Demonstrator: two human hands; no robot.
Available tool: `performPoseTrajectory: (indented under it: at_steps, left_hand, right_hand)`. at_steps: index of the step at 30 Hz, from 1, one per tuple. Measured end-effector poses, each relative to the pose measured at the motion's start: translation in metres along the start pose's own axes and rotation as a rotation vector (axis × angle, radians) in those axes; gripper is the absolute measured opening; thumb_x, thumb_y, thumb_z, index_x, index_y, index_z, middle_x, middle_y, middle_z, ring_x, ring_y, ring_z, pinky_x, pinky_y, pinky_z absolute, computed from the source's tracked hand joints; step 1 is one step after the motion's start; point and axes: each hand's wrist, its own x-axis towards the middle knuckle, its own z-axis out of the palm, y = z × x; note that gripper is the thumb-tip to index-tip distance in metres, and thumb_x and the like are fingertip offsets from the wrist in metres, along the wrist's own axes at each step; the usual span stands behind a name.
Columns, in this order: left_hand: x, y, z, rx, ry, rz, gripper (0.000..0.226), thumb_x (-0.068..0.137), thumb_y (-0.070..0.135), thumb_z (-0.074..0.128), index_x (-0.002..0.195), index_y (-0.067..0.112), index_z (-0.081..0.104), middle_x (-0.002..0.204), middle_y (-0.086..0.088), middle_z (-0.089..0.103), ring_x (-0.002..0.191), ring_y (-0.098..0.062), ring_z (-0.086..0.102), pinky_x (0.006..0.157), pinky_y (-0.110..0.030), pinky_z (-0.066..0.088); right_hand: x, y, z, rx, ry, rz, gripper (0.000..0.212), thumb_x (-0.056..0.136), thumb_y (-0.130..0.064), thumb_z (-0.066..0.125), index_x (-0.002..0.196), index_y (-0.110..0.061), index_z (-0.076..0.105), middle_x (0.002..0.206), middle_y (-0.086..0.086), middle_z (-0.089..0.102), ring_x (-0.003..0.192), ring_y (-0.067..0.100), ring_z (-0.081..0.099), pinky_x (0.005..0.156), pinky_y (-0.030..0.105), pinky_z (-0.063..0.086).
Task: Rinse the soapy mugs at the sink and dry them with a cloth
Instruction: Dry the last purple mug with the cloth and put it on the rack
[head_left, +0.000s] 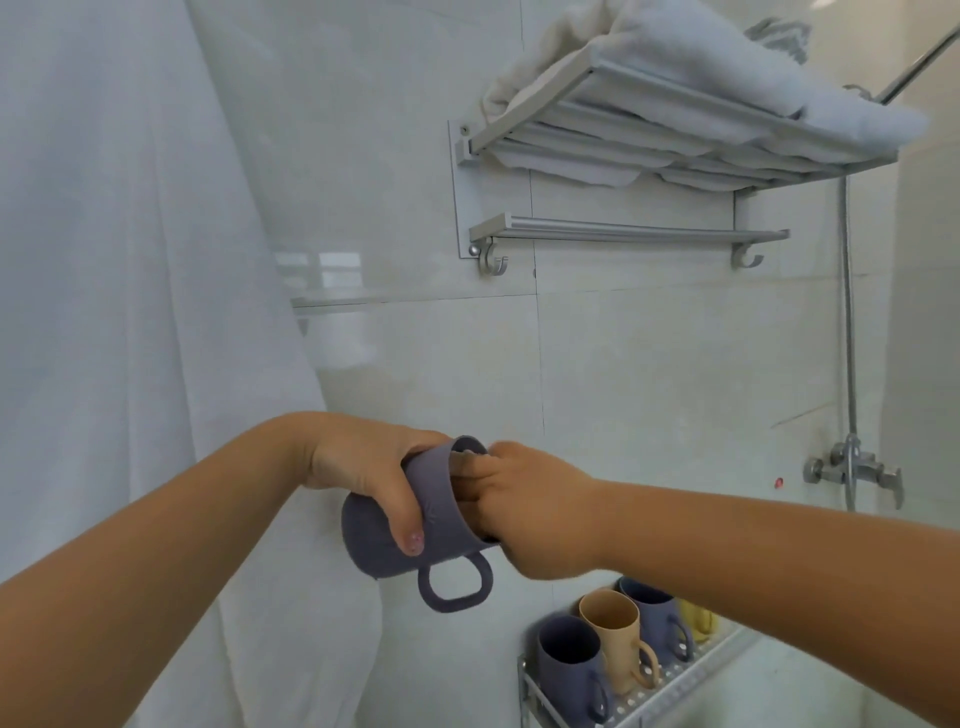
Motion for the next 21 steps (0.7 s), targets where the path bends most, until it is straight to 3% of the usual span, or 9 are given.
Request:
performPoseTrajectory:
  at_steps: [2, 4, 6, 7, 9, 12, 14, 18, 21]
  left_hand:
    - [0.001, -0.004, 0.001, 0.028, 0.076, -0.002, 0.076, 0.051, 0.02, 0.083, 0.122, 0.017, 0.056, 0.113, -0.002, 0.07, 0.104, -0.023, 0.067, 0.09, -0.046, 0.056]
    - [0.004, -0.006, 0.006, 0.04, 0.173, 0.007, 0.071, 0.05, 0.019, 0.084, 0.116, 0.024, 0.059, 0.107, 0.006, 0.071, 0.099, -0.017, 0.069, 0.087, -0.042, 0.057]
    - [0.007, -0.008, 0.012, 0.032, 0.28, 0.023, 0.066, 0.049, 0.019, 0.083, 0.111, 0.028, 0.061, 0.104, 0.01, 0.071, 0.097, -0.014, 0.069, 0.086, -0.042, 0.057]
    - [0.01, -0.008, 0.014, 0.028, 0.319, 0.039, 0.066, 0.05, 0.02, 0.084, 0.111, 0.028, 0.061, 0.105, 0.01, 0.071, 0.098, -0.013, 0.069, 0.087, -0.043, 0.057]
    - [0.013, -0.007, 0.019, 0.031, 0.366, 0.077, 0.063, 0.054, 0.018, 0.085, 0.11, 0.03, 0.06, 0.106, 0.012, 0.07, 0.099, -0.011, 0.068, 0.088, -0.042, 0.057]
    - [0.017, -0.007, 0.023, 0.054, 0.422, 0.112, 0.062, 0.06, 0.009, 0.086, 0.108, 0.036, 0.059, 0.104, 0.017, 0.069, 0.096, -0.005, 0.067, 0.084, -0.033, 0.058]
    - [0.02, -0.009, 0.027, 0.087, 0.508, 0.089, 0.065, 0.056, 0.016, 0.088, 0.109, 0.036, 0.057, 0.102, 0.017, 0.068, 0.093, -0.005, 0.066, 0.081, -0.035, 0.058]
    - [0.029, -0.014, 0.031, 0.173, 0.67, 0.062, 0.064, 0.052, 0.027, 0.088, 0.104, 0.038, 0.053, 0.099, 0.017, 0.062, 0.089, -0.005, 0.062, 0.075, -0.037, 0.057]
    - [0.033, -0.015, 0.032, 0.322, 0.814, 0.075, 0.064, 0.048, 0.038, 0.084, 0.101, 0.04, 0.048, 0.095, 0.019, 0.057, 0.088, -0.006, 0.057, 0.074, -0.038, 0.053]
  right_hand:
    - [0.004, -0.004, 0.011, 0.212, -0.08, 0.175, 0.039, 0.068, -0.006, 0.071, 0.106, -0.016, 0.067, 0.119, 0.002, 0.063, 0.115, 0.025, 0.055, 0.078, 0.041, 0.053]
    - [0.006, -0.006, 0.015, 0.389, -0.198, 0.345, 0.036, 0.078, -0.007, 0.061, 0.113, -0.014, 0.061, 0.118, 0.005, 0.06, 0.108, 0.028, 0.057, 0.083, 0.04, 0.052]
    - [0.009, -0.005, 0.004, 0.611, -0.258, 0.471, 0.023, 0.08, -0.001, 0.056, 0.102, -0.007, 0.06, 0.102, 0.011, 0.06, 0.086, 0.023, 0.057, 0.073, 0.033, 0.052]
    - [0.009, -0.003, -0.001, 0.72, -0.284, 0.503, 0.011, 0.081, 0.003, 0.054, 0.088, -0.005, 0.058, 0.087, 0.011, 0.058, 0.072, 0.02, 0.05, 0.063, 0.028, 0.045]
    - [0.009, 0.001, -0.011, 0.868, -0.319, 0.549, 0.023, 0.081, 0.007, 0.053, 0.066, -0.009, 0.044, 0.065, 0.005, 0.043, 0.058, 0.015, 0.035, 0.054, 0.024, 0.031]
    - [0.007, 0.009, -0.011, 1.036, -0.301, 0.615, 0.005, 0.078, 0.008, 0.058, 0.079, 0.007, 0.053, 0.076, 0.01, 0.047, 0.071, 0.02, 0.042, 0.066, 0.029, 0.037]
    - [0.006, 0.011, -0.008, 1.141, -0.26, 0.68, 0.021, 0.079, 0.004, 0.063, 0.099, 0.012, 0.059, 0.09, 0.013, 0.056, 0.083, 0.025, 0.05, 0.076, 0.032, 0.043]
    - [0.002, 0.015, -0.007, 1.302, -0.142, 0.778, 0.041, 0.072, -0.012, 0.075, 0.112, -0.005, 0.065, 0.112, 0.006, 0.064, 0.101, 0.019, 0.058, 0.083, 0.024, 0.046]
    - [-0.002, 0.018, -0.004, 1.491, 0.04, 0.898, 0.058, 0.063, -0.025, 0.072, 0.118, -0.012, 0.062, 0.123, 0.005, 0.063, 0.116, 0.022, 0.055, 0.095, 0.033, 0.043]
